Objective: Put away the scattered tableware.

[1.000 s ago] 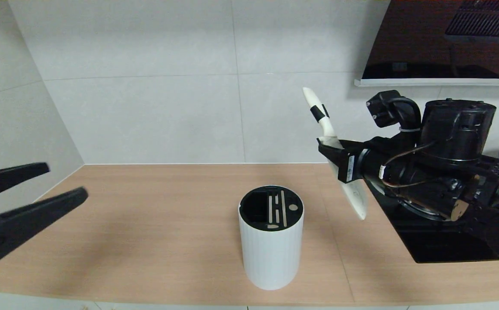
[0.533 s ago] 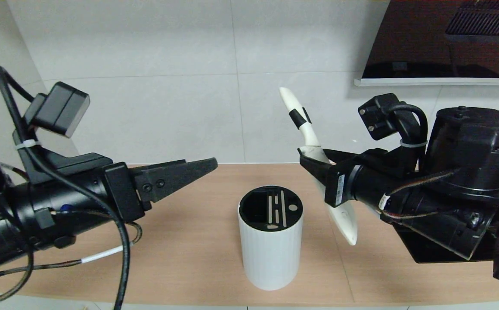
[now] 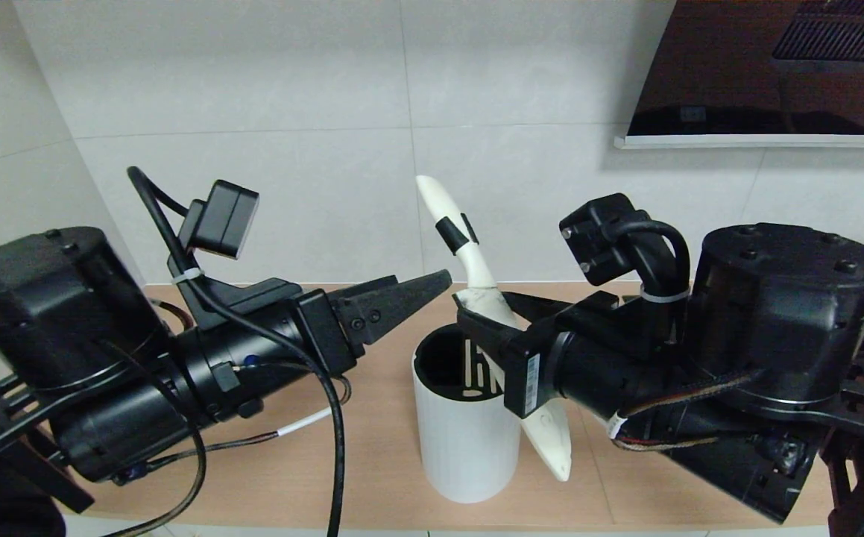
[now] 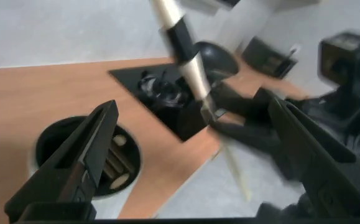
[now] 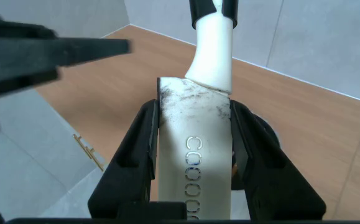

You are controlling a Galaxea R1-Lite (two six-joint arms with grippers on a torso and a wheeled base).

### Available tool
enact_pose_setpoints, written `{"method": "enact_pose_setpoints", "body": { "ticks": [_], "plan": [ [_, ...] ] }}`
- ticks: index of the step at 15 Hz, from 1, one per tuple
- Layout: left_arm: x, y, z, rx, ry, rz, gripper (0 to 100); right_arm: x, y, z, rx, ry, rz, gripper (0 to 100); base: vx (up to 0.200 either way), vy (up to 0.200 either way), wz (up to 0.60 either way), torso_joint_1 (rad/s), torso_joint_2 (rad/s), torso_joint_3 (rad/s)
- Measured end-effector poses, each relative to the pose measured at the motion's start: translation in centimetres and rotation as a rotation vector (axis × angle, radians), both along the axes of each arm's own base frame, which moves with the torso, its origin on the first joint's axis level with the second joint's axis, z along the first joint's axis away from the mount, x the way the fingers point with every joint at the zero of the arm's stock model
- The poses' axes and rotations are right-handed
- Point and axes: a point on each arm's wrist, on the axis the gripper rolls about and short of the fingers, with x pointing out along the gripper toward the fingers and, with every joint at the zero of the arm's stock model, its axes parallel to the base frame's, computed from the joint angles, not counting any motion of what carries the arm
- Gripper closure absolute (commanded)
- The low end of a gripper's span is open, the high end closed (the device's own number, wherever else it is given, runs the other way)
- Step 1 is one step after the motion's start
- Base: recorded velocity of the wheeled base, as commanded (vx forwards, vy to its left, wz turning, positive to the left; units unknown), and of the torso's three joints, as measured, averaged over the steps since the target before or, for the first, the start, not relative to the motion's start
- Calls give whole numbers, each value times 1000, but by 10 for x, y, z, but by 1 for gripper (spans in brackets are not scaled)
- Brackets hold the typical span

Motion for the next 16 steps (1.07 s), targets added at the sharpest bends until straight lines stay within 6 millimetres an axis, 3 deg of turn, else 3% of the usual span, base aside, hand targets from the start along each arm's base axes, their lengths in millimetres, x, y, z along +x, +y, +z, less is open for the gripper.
{"method": "enact_pose_setpoints", "body": {
  "ticks": [6, 16],
  "plan": [
    [4, -6, -4, -74, 66, -21, 0, -10, 14, -9, -19, 12, 40, 100, 0, 0, 0, 0, 0, 0],
    [6, -7, 0, -122, 106, -26, 0, -20, 19, -10, -13, 8, 73, 100, 0, 0, 0, 0, 0, 0]
  ]
}}
